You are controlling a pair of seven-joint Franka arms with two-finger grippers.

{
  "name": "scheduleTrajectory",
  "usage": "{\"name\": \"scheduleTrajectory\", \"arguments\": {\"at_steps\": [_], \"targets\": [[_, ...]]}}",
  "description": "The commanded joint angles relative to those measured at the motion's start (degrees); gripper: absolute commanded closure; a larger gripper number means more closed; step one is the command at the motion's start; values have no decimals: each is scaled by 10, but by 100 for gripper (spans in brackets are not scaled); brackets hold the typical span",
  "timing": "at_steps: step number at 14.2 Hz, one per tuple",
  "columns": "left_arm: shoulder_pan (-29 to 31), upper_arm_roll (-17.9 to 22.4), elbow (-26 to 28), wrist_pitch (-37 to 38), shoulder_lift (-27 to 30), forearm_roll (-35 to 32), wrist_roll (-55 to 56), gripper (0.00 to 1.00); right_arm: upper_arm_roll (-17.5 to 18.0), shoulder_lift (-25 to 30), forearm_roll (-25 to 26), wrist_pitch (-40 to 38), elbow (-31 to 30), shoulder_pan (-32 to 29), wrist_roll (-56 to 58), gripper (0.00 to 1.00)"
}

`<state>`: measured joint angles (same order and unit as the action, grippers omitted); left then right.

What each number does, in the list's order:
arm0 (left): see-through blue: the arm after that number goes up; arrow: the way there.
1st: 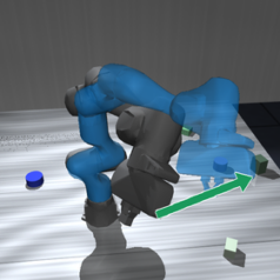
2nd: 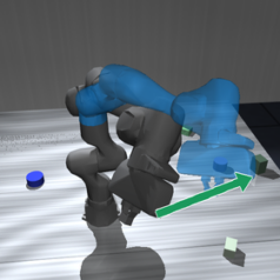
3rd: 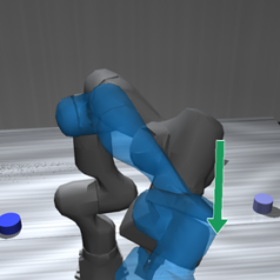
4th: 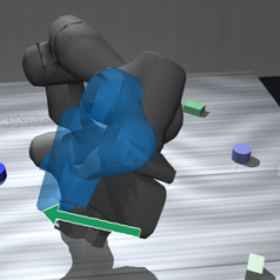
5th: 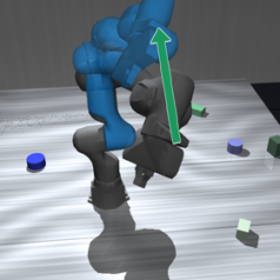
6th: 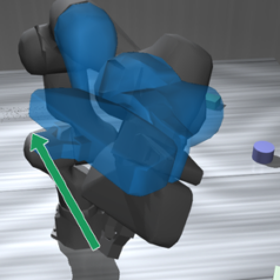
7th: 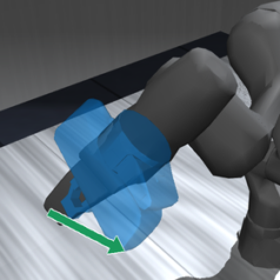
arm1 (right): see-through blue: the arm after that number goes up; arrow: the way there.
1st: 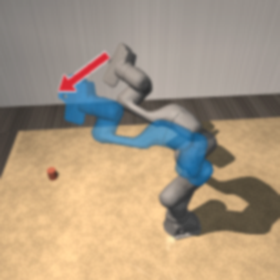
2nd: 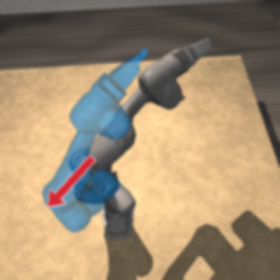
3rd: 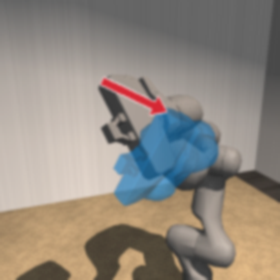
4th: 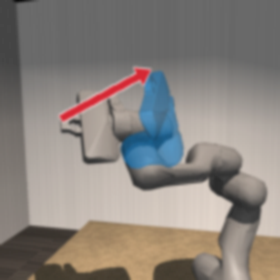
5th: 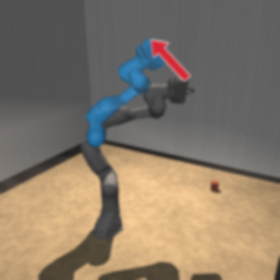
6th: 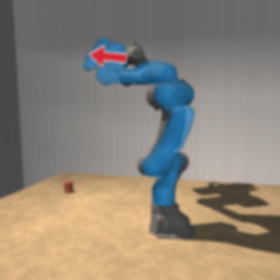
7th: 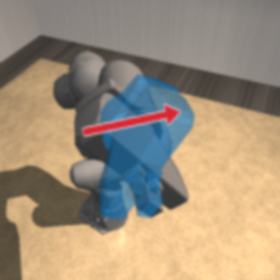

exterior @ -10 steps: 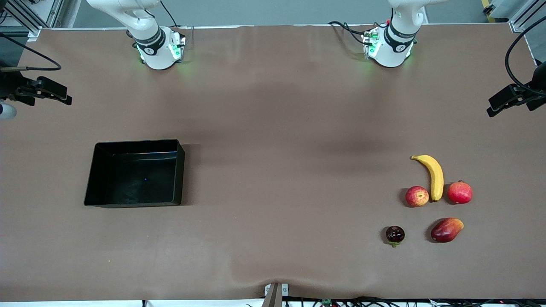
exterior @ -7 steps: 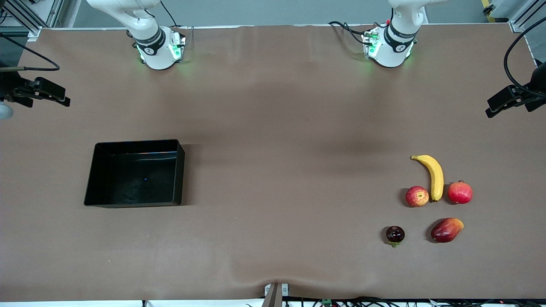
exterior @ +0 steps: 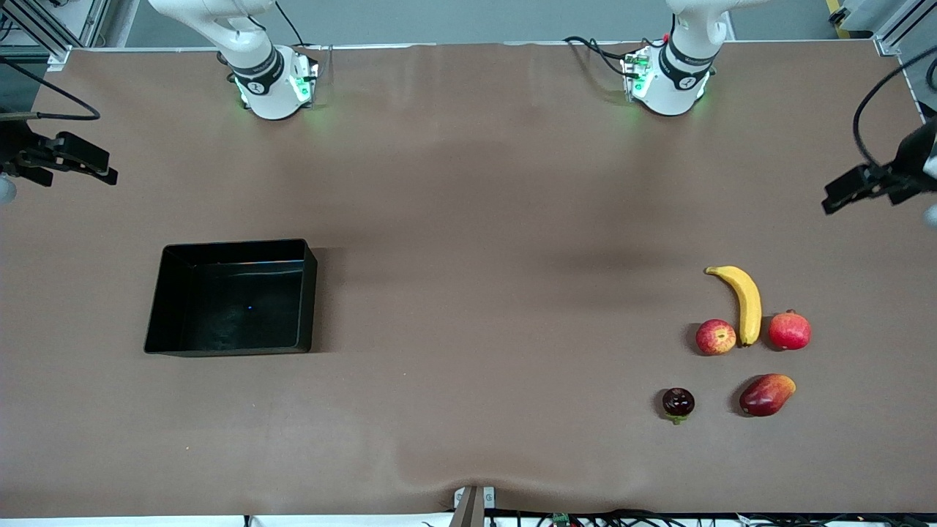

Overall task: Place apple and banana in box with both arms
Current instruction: 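Move the left gripper toward the red-yellow apple beside the banana, then grasp the red-yellow apple with the left gripper while the right gripper reaches the box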

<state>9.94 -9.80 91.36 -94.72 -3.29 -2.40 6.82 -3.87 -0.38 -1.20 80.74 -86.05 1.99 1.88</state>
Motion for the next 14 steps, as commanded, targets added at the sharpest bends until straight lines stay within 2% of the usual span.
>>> {"name": "scheduleTrajectory", "arguments": {"at_steps": [1,6,10,12,14], "targets": [[-4,-1,-1,-61,-59,4,6,0,6,-1,6,-2,1,-8,-5,0],[-30,0,27,-188,-159,-2,43,0,5,-5,4,-6,-3,-9,-2,0],[-30,0,69,-354,-233,-1,58,0,5,-14,4,-1,-11,-22,0,0],[-31,0,68,-393,-275,-2,58,0,5,-42,8,14,-12,-35,5,0],[-33,1,66,-403,-293,-2,58,0,5,-75,9,44,-15,-55,35,0]]}}
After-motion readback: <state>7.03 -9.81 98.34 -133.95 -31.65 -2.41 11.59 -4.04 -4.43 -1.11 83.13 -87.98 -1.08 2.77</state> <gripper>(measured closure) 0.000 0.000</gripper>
